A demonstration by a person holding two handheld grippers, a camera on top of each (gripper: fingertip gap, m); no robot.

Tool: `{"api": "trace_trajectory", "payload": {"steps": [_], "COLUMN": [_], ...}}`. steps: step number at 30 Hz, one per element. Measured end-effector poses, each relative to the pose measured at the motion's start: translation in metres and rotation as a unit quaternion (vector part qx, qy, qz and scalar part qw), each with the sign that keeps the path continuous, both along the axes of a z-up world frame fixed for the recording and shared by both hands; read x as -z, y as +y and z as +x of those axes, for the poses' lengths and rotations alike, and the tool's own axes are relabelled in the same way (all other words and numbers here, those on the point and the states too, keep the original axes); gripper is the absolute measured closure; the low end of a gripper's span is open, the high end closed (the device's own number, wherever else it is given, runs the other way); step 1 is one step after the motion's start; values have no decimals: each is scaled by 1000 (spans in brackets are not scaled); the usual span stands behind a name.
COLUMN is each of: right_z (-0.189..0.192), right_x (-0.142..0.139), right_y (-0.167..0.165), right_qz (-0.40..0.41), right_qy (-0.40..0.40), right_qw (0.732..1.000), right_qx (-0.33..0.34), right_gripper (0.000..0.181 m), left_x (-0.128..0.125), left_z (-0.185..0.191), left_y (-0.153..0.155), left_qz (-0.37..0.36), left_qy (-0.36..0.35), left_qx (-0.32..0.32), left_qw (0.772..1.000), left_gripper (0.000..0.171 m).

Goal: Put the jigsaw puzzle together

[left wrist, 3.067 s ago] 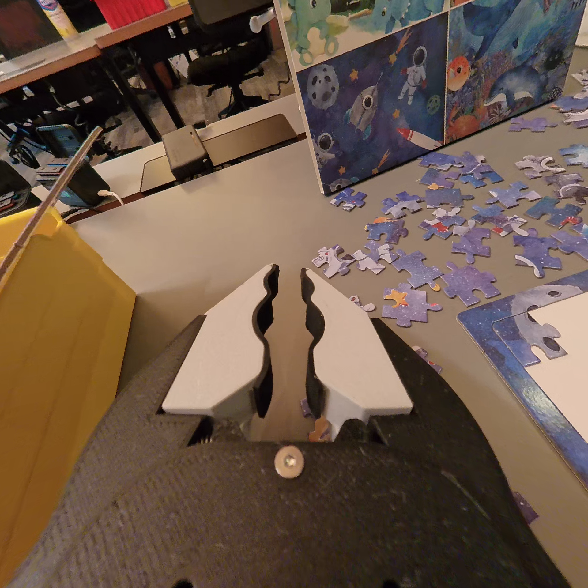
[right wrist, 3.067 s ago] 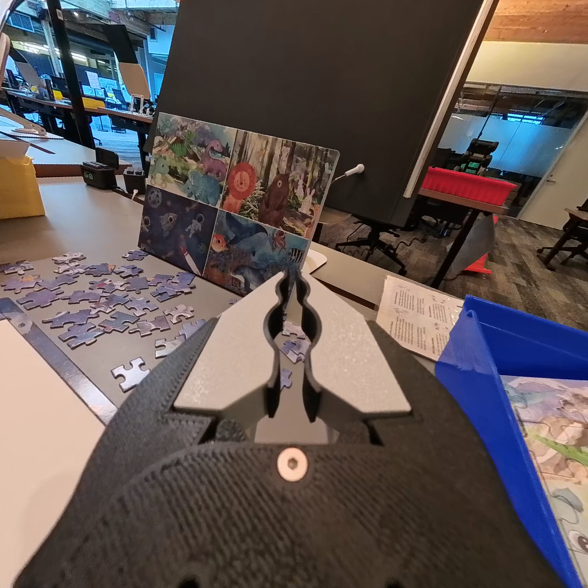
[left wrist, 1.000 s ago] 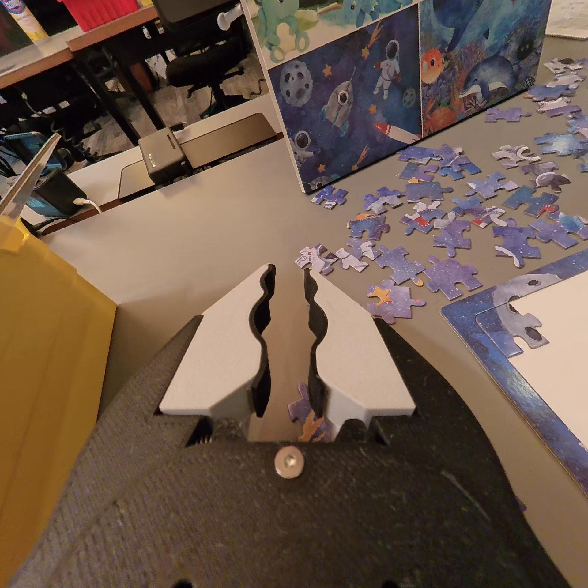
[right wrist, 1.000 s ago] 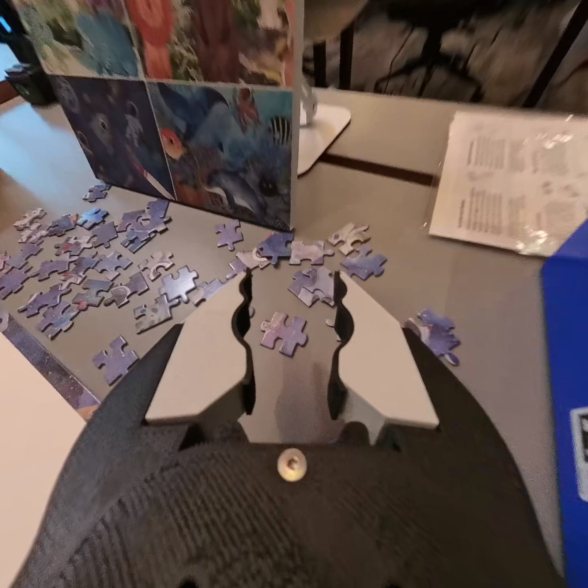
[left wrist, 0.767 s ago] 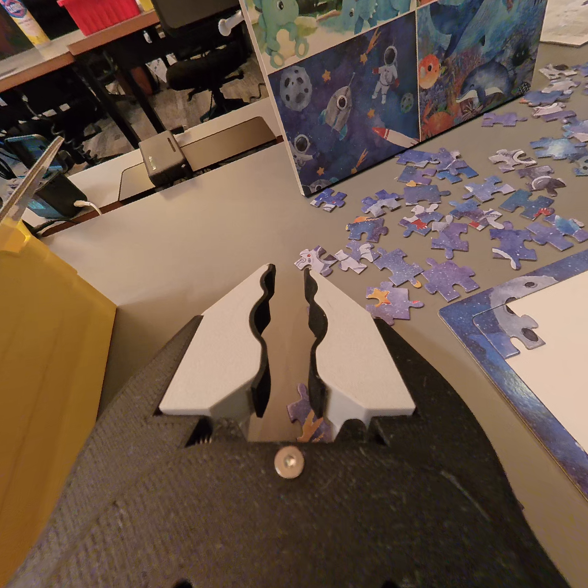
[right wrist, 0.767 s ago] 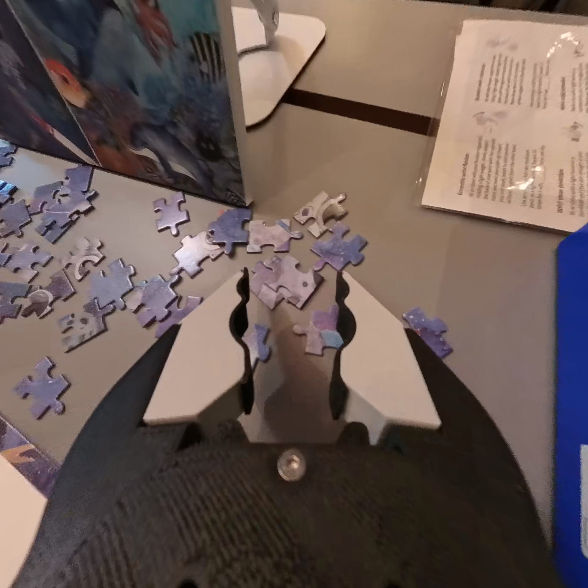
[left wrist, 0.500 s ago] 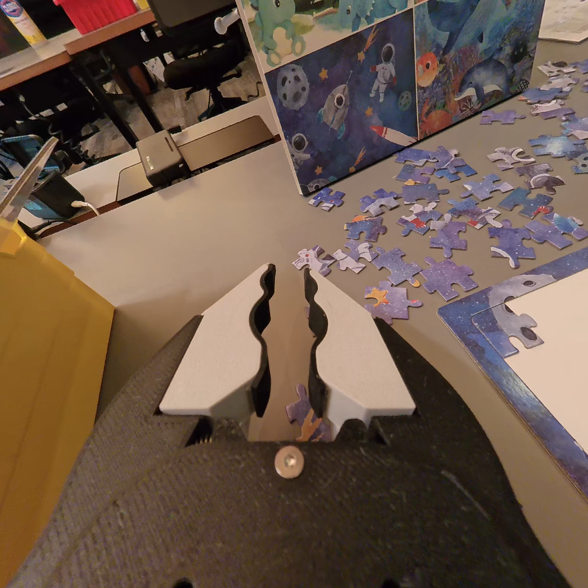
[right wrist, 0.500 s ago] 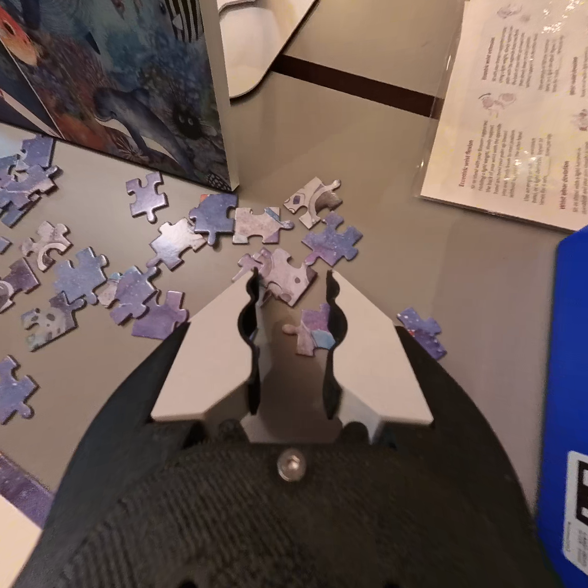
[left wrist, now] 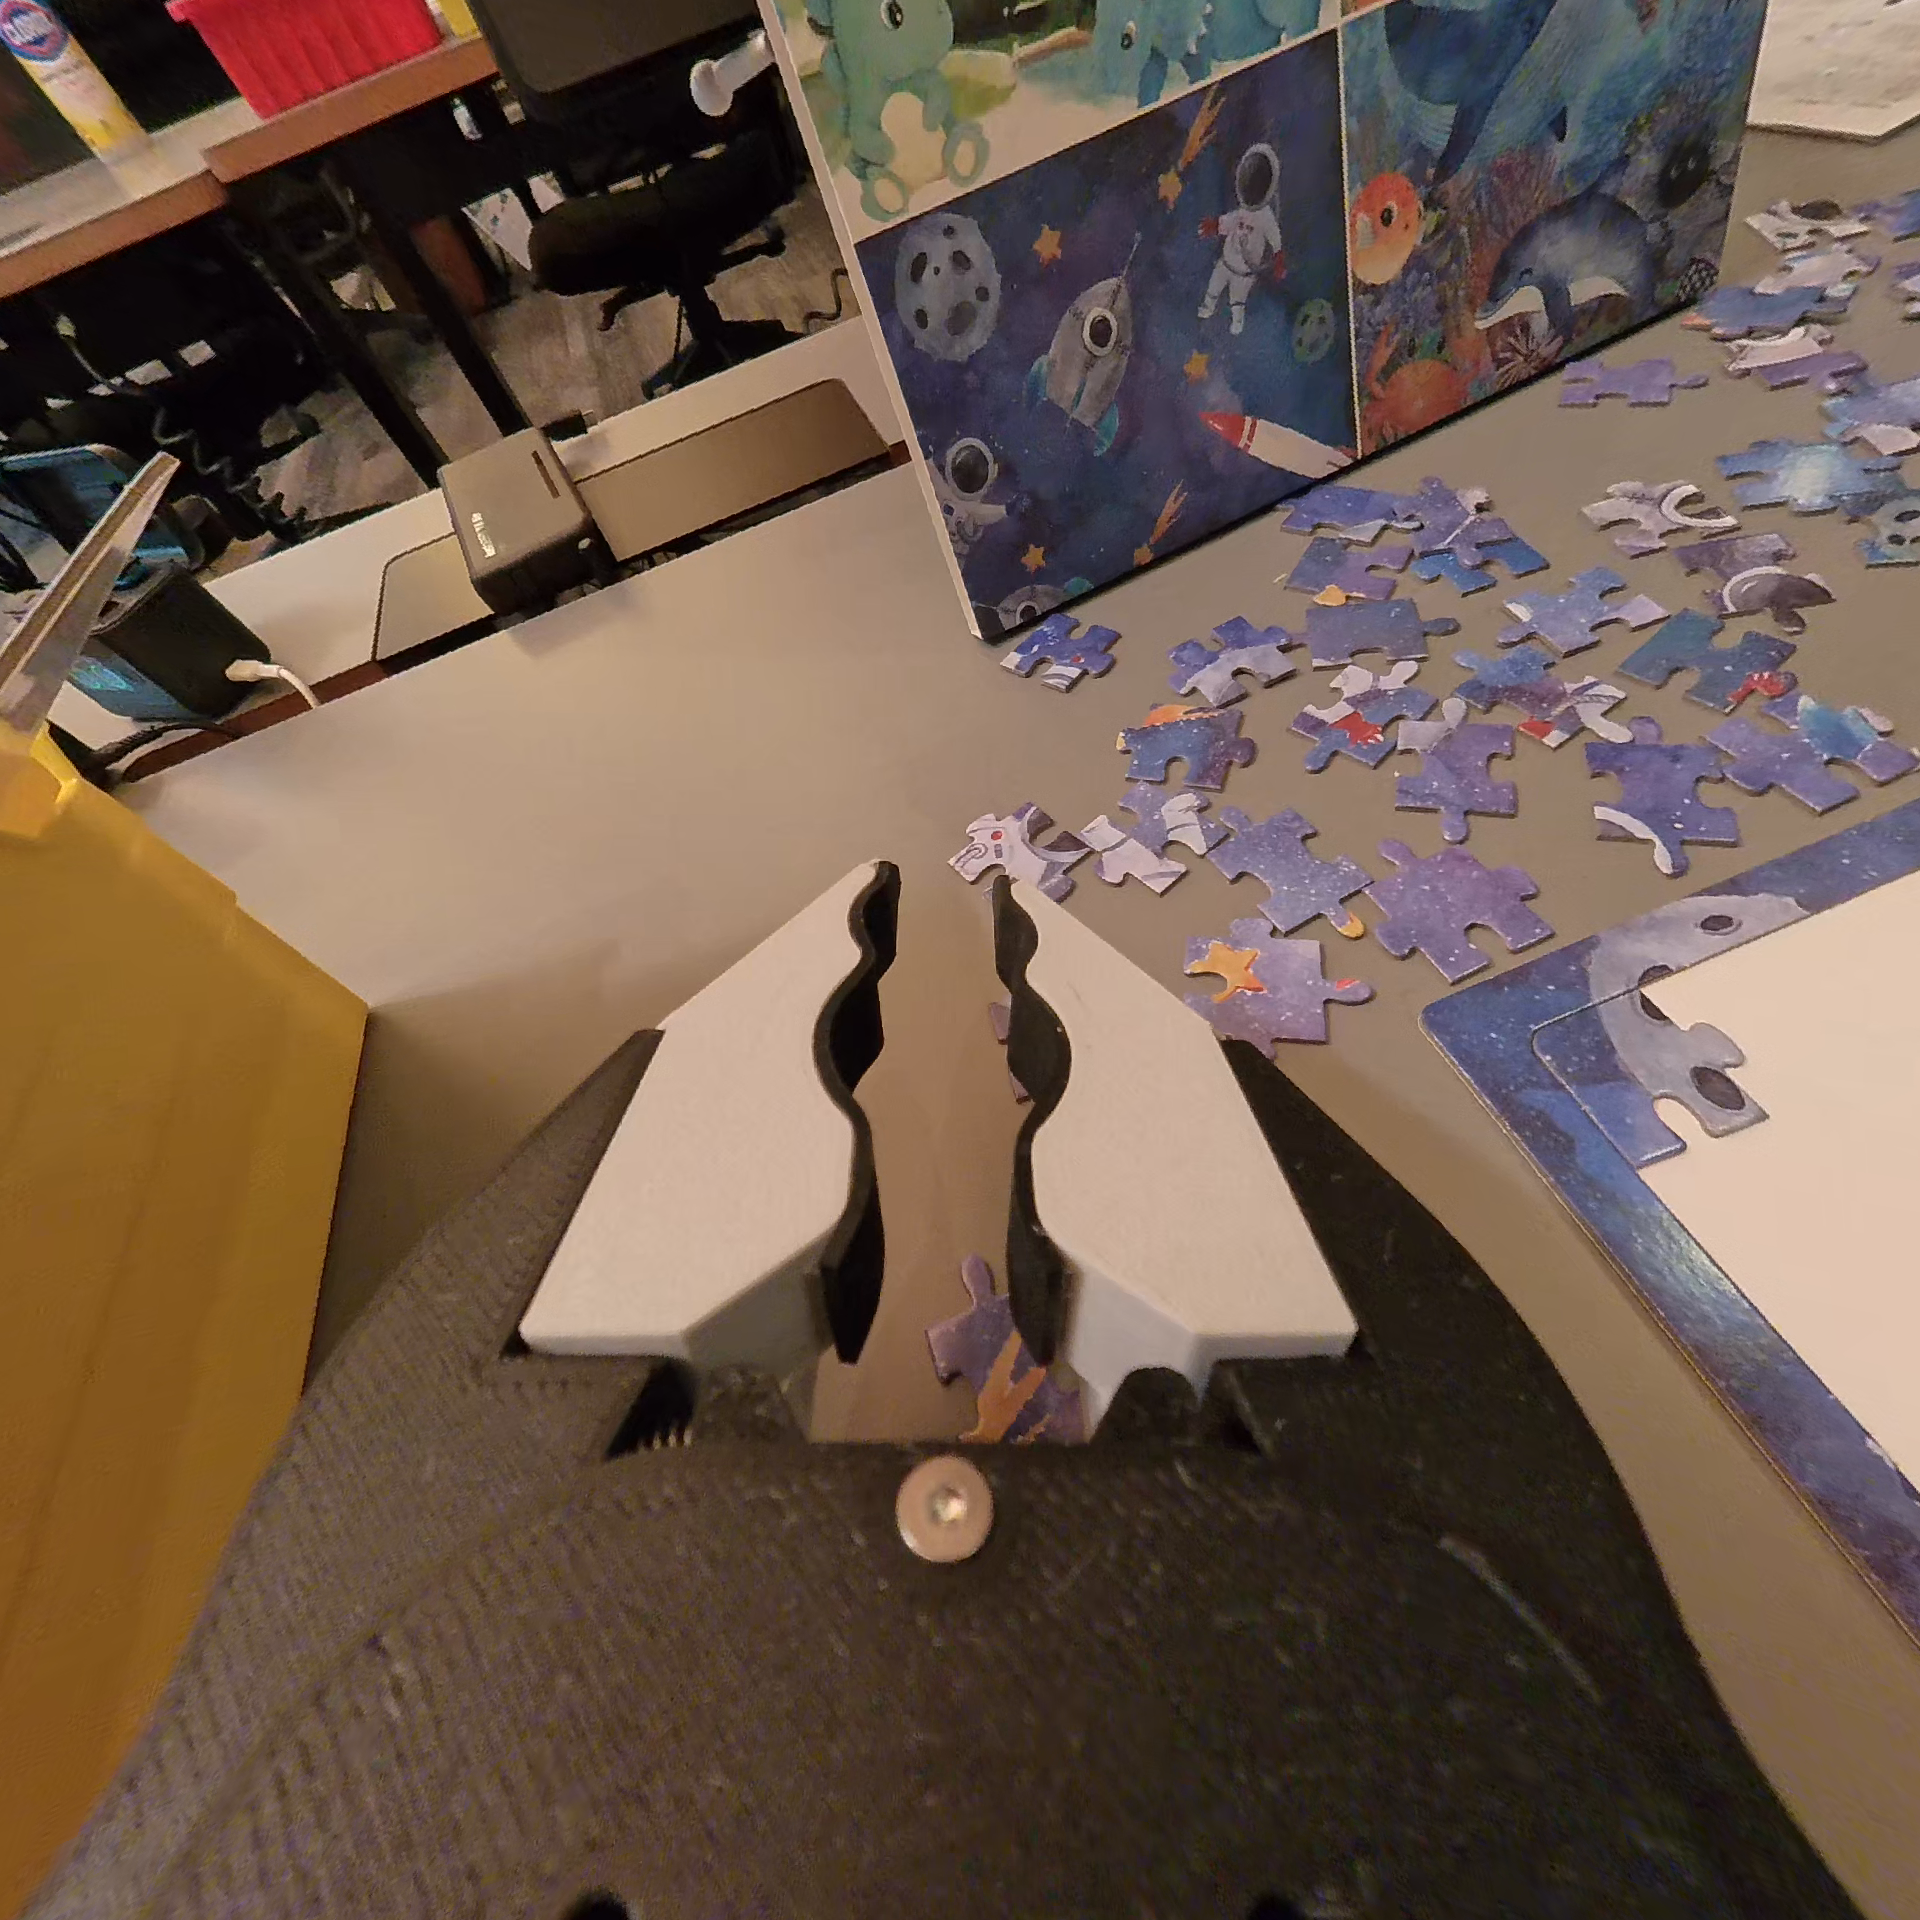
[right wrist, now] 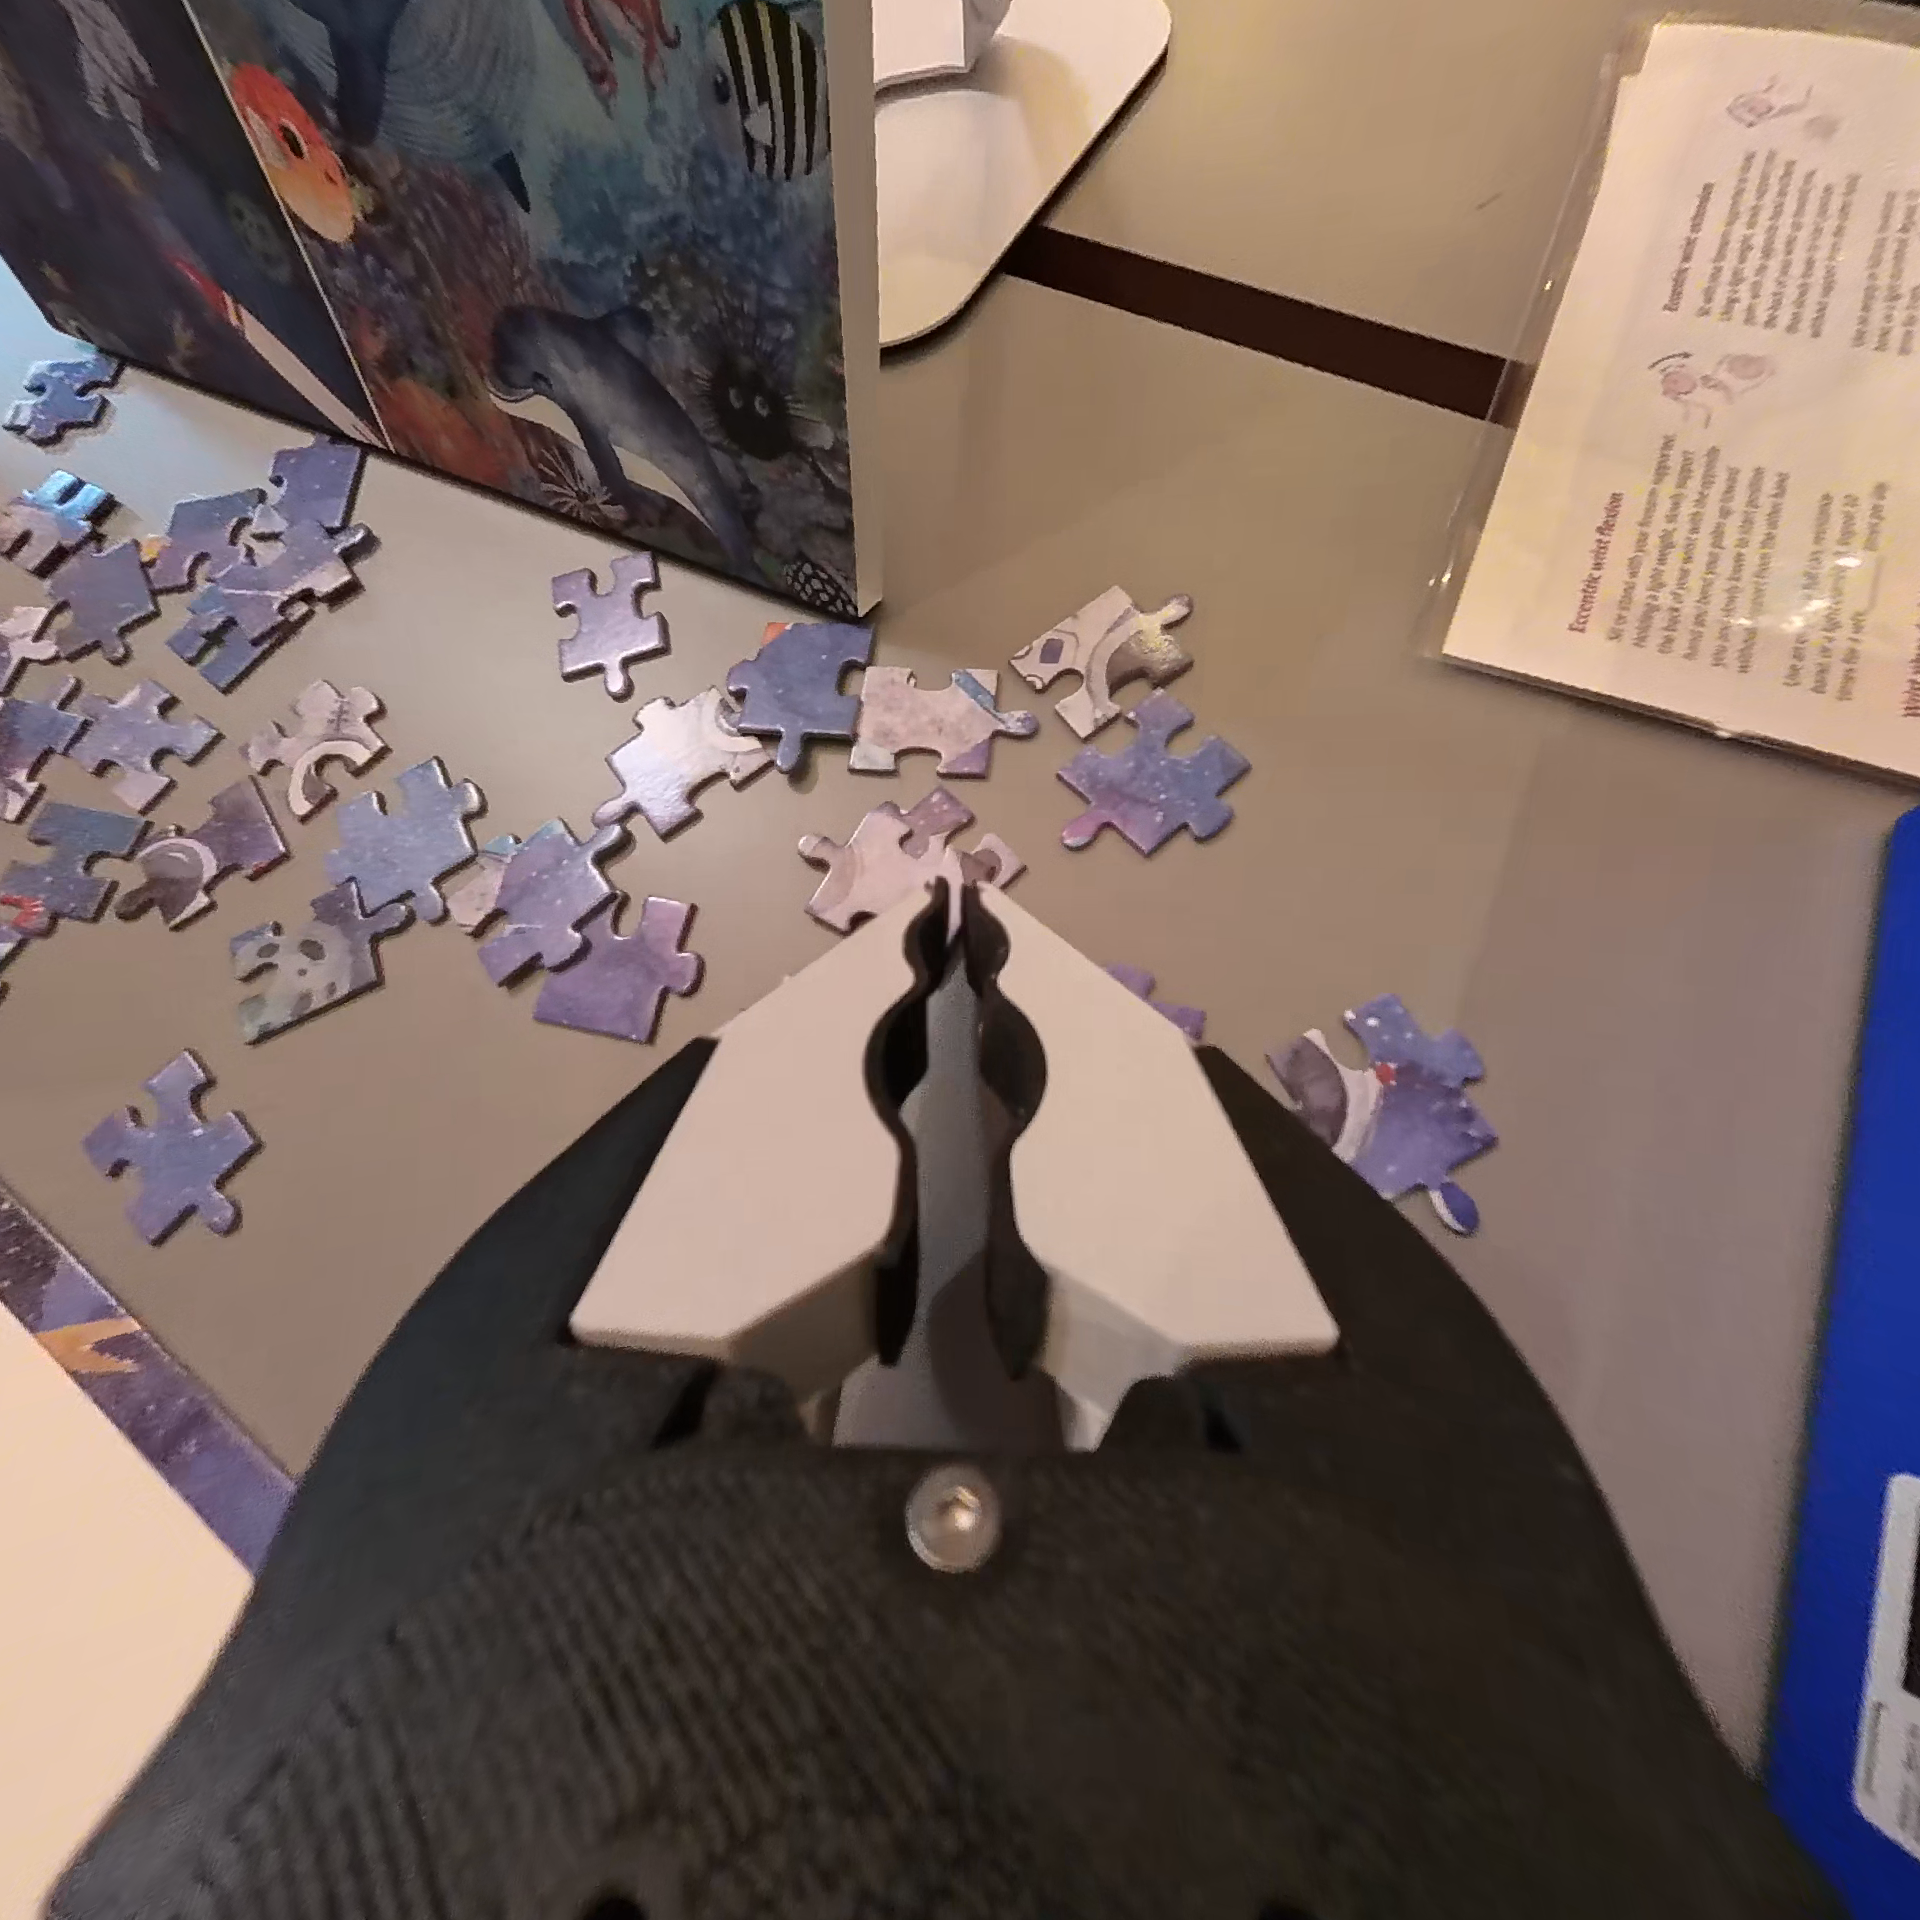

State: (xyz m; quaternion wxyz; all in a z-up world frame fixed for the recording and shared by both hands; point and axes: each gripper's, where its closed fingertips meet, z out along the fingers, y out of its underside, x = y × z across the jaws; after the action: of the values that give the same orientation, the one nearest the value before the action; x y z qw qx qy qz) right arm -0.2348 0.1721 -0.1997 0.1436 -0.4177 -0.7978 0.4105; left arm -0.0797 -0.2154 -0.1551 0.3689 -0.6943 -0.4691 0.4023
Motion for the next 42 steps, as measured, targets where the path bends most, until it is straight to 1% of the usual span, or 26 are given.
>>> {"api": "trace_trajectory", "payload": {"steps": [4, 8, 11, 15, 18, 22, 23, 25, 29, 32, 34, 36, 39, 42], "right_z": [2, 4, 5, 9, 9, 6, 6, 6, 8, 8, 11, 17, 33, 56], "right_x": [-4, -2, 0, 2, 9, 12, 12, 12, 11, 4, -6, -19, -41, -60], "right_y": [6, 12, 11, -1, -1, 1, 1, 1, 1, 1, -3, -11, -30, -59], "right_qz": [3, 14, 13, -6, 26, 60, 58, 54, 48, 32, 12, -11, -33, -43], "right_qy": [10, 14, 9, -8, -6, 9, 8, 4, 3, 15, 29, 51, 89, 124], "right_qw": [1000, 1000, 1000, 1000, 1000, 998, 998, 999, 999, 999, 999, 998, 990, 976], "right_qx": [10, 20, 19, 7, 9, 10, 8, 4, -2, -5, -17, -44, -103, -172], "right_gripper": [174, 169, 166, 160, 157, 161, 162, 171, 172, 172, 172, 172, 172, 172], "left_x": [0, 0, 0, 0, 0, 0, 0, -1, -1, -1, -1, -2, -2, -2], "left_z": [0, 0, 0, 0, 0, 0, 0, 0, 0, 0, 0, 0, 0, 0], "left_y": [0, 1, 1, 1, 1, 0, 0, 0, 0, 0, 0, 1, 2, 7], "left_qz": [1, 1, 1, 1, 2, 0, 2, 4, 3, 5, 6, 6, 7, 10], "left_qy": [0, 0, 0, 0, 0, -1, 0, 1, 1, 2, 2, 2, 2, 2], "left_qx": [1, 1, 2, 2, 2, -1, 0, 0, 1, 1, 2, 3, 5, 17], "left_qw": [1000, 1000, 1000, 1000, 1000, 1000, 1000, 1000, 1000, 1000, 1000, 1000, 1000, 1000], "left_gripper": [155, 155, 155, 155, 155, 155, 155, 155, 155, 155, 155, 155, 155, 154]}}
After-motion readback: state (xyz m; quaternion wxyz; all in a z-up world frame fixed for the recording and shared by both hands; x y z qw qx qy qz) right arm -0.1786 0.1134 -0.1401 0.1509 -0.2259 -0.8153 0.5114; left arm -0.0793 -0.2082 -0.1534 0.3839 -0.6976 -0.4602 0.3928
